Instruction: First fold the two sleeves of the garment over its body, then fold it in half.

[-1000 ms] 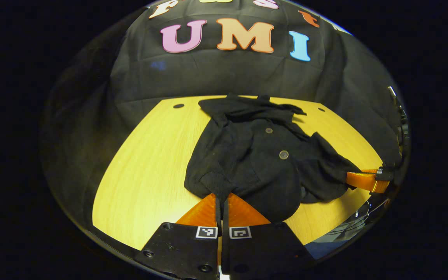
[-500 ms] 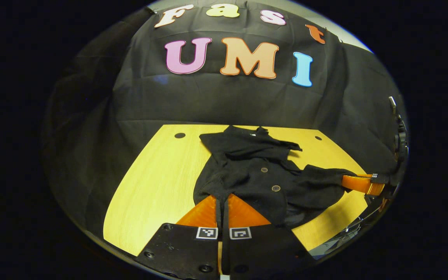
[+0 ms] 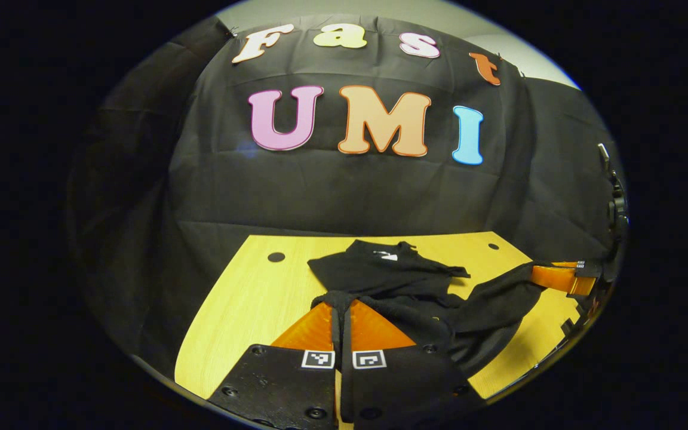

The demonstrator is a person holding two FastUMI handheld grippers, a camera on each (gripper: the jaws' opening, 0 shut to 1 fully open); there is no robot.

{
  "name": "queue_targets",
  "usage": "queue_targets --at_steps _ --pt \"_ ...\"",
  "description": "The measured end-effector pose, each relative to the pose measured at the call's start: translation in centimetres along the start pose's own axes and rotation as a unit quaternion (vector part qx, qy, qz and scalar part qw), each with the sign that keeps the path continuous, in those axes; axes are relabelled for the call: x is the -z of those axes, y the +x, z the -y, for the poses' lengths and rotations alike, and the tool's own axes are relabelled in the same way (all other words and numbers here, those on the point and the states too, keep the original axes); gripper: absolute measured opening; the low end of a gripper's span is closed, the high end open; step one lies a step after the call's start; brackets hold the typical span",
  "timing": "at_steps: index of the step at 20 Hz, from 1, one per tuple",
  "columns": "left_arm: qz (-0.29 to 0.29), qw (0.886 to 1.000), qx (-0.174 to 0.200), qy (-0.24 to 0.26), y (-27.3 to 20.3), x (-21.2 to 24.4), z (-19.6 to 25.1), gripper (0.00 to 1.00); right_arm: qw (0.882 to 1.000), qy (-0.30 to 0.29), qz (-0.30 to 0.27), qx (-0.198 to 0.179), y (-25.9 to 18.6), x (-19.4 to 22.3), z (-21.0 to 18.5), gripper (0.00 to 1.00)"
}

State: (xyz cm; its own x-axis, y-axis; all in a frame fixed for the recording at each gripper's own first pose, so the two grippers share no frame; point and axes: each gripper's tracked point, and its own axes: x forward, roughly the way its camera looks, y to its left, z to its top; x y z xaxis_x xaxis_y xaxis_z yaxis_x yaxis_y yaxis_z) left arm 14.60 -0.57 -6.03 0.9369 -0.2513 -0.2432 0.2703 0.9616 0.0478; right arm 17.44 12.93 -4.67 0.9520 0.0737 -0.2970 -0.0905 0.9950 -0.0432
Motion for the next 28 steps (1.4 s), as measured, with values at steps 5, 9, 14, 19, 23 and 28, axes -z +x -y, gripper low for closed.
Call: queue_targets --at_steps 5,9,14,19,23,28 --pt "0.025 1.0 -0.009 -0.004 4.3 -3.4 -0.8 0.0 1.0 0.008 0.019 -0.009 3.8 -4.1 1.5 0.02" --pt "0.045 0.998 -0.03 -0.012 8.6 -6.1 -1.8 0.0 1.0 0.002 0.028 -0.013 7.9 -7.6 3.4 0.02" --pt "0.039 0.998 -0.041 -0.017 15.1 -7.1 -2.3 0.0 0.999 -0.002 0.03 -0.017 14.7 -10.8 5.3 0.02" --pt "0.019 0.998 -0.054 0.0 22.2 -6.5 -2.8 0.0 1.0 0.005 0.016 -0.019 22.8 -11.4 7.2 0.02" --pt "0.0 0.998 -0.065 -0.009 26.5 -5.0 -2.9 0.0 1.0 0.015 -0.007 -0.013 27.9 -10.2 8.5 0.02" --pt "-0.023 0.997 -0.078 0.004 30.6 -2.5 -3.1 0.0 0.998 0.039 -0.041 -0.01 32.5 -7.7 9.6 0.02"
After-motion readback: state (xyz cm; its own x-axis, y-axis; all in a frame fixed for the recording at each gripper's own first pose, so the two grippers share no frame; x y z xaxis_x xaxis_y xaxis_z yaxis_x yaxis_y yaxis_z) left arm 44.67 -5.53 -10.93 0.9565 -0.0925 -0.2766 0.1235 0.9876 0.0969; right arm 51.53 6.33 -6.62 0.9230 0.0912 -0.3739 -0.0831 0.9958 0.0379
